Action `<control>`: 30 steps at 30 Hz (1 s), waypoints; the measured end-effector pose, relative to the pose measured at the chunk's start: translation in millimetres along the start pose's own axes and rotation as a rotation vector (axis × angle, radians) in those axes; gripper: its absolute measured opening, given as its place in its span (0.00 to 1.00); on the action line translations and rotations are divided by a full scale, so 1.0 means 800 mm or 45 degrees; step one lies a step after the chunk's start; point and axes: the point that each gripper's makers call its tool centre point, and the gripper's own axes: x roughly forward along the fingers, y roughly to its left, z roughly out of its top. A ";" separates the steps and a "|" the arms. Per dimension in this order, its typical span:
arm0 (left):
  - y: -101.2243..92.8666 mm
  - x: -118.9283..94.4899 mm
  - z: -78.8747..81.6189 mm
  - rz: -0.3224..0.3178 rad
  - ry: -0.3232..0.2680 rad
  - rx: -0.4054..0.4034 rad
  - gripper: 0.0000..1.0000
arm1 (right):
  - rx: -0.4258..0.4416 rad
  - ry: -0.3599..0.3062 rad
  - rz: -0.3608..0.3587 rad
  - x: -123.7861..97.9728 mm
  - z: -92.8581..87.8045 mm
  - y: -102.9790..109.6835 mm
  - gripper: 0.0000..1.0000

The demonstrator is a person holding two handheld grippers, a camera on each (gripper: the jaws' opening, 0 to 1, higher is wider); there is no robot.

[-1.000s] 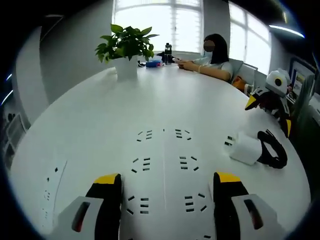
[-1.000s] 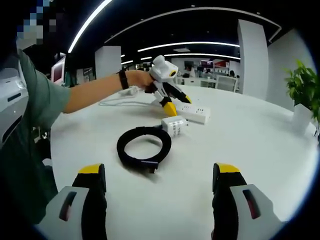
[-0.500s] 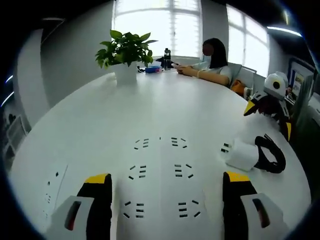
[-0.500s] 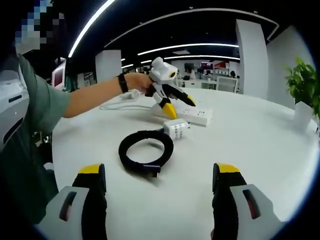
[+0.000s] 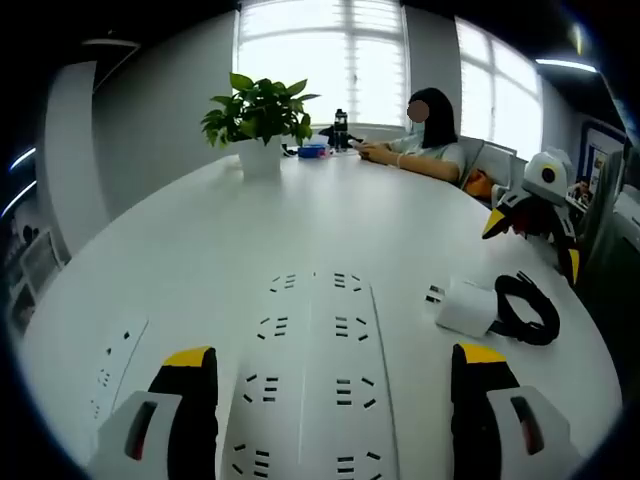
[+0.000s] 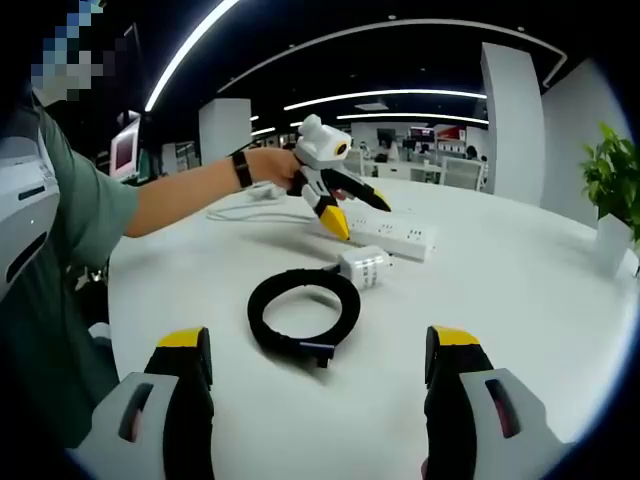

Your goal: Straighten the power strip on the desk, plug the charger into it

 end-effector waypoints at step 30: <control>-0.015 -0.116 -0.055 0.246 -0.216 -0.093 0.99 | -0.054 0.012 0.035 0.013 0.012 0.019 0.86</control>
